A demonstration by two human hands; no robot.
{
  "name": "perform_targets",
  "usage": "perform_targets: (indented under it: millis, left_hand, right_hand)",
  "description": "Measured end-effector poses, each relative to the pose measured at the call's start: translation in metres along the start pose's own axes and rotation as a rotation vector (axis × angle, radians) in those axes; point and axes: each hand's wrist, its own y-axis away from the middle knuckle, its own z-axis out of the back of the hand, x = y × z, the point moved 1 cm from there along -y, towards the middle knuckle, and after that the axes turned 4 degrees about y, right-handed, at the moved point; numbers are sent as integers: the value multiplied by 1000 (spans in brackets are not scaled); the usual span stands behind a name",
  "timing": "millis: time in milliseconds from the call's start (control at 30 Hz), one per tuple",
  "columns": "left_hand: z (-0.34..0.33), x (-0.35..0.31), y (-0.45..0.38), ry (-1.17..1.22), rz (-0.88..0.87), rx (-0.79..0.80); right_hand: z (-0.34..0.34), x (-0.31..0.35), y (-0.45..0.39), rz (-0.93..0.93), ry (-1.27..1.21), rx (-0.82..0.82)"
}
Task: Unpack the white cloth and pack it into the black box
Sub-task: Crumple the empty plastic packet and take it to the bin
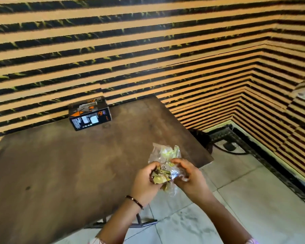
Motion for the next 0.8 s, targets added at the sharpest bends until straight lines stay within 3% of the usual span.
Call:
perform_targets:
  millis: [167,367,633,800]
  left_hand:
    - [-79,-12,14,145,54,6]
    - [-141,-26,-1,387,41,153]
    - [-204,-46,-56,712,226,248]
    - [-237,-42,-123,750,253,129]
  right_hand:
    - [47,-30,39,-133,36,-142]
    - [102,-56,56,-228,-7,-341]
    - [164,-88,35,-158,-48,-300]
    - [191,-125,-12,-172,-88,-265]
